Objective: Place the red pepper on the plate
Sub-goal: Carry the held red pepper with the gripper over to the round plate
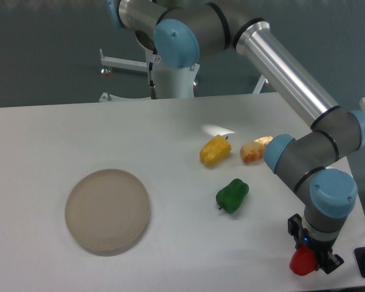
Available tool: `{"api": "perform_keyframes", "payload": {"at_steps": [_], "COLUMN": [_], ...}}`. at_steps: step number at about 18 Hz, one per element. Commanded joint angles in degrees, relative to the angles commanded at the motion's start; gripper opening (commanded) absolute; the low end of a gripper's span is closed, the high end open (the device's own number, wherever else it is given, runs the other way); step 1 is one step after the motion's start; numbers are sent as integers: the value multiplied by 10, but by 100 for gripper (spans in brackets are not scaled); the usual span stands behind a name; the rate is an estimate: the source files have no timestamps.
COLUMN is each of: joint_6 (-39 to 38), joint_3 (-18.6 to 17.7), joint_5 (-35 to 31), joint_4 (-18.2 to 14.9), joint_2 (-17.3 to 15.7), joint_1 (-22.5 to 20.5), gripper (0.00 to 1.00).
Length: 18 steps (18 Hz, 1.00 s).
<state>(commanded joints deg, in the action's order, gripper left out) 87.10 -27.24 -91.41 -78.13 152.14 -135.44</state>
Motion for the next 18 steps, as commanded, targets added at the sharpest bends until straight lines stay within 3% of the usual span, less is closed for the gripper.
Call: {"api": "perform_keyframes", "payload": {"at_steps": [5,10,15,18], "joint_6": [-14,-70,-146,-187], "joint_3": [-15,-97,-170,-227], "joint_5": [1,4,6,38], "joint_4": [-6,-11,-59,-66], "joint_2": [-18,-81,-151,-194], "joint_1": [7,34,68,93], "gripper": [48,48,48,49]}}
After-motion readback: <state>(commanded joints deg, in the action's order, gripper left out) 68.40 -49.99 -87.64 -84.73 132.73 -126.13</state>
